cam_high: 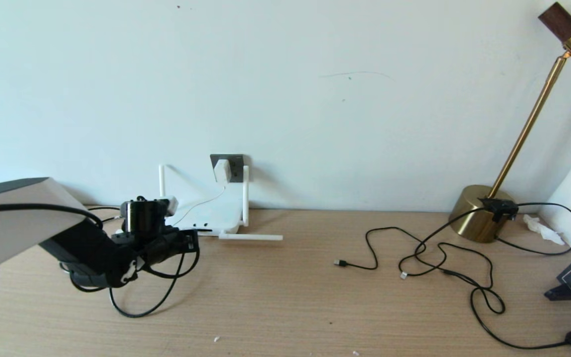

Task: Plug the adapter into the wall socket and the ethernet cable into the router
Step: Plug cable into router interface

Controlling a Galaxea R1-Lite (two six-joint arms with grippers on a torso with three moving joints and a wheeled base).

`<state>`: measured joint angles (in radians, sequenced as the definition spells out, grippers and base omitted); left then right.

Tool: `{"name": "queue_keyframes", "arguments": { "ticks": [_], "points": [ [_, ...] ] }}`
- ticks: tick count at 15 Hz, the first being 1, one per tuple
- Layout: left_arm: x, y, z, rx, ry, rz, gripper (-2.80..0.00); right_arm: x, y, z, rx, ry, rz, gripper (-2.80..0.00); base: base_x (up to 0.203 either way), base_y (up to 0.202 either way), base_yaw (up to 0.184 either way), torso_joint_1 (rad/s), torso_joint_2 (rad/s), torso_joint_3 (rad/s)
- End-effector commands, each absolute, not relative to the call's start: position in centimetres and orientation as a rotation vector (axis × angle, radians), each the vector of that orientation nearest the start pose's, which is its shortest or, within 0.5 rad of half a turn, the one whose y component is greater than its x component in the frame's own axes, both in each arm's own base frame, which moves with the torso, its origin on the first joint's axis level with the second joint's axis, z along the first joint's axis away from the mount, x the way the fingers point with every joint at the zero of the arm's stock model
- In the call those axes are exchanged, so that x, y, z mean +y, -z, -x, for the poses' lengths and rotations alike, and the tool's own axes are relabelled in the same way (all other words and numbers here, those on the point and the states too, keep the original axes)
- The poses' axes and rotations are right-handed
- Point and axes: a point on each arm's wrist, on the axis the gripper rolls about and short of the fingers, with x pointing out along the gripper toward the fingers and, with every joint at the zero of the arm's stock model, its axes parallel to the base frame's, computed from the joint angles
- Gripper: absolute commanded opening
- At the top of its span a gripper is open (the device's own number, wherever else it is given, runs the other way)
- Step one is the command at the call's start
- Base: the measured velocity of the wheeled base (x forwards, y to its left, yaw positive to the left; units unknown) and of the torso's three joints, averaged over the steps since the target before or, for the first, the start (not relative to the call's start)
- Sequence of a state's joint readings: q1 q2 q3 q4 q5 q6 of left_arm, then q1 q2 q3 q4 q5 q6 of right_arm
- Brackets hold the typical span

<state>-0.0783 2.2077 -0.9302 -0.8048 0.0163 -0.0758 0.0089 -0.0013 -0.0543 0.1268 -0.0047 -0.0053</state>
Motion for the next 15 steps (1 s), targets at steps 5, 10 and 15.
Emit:
{"name": "queue_keyframes", "arguments": {
  "ticks": [5,10,15],
  "points": [
    [-3.05,-4.76,-39.43,0.476,0.042,0.054,-2.80,-0.04,-7.74,2.74,0.073,-0.005,0.007,0.00,0.000,0.000,0.000,0.000,0.00,0.000],
    [-3.09,-4.67,-39.47,0.477,0.044,0.054,-2.80,-0.04,-7.76,2.75,0.072,-0.005,0.007,0.00,0.000,0.000,0.000,0.000,0.00,0.000],
    [-3.11,-4.74,-39.57,0.477,0.050,0.056,-2.80,-0.04,-7.76,2.75,0.072,-0.005,0.007,0.00,0.000,0.000,0.000,0.000,0.00,0.000]
  ]
}}
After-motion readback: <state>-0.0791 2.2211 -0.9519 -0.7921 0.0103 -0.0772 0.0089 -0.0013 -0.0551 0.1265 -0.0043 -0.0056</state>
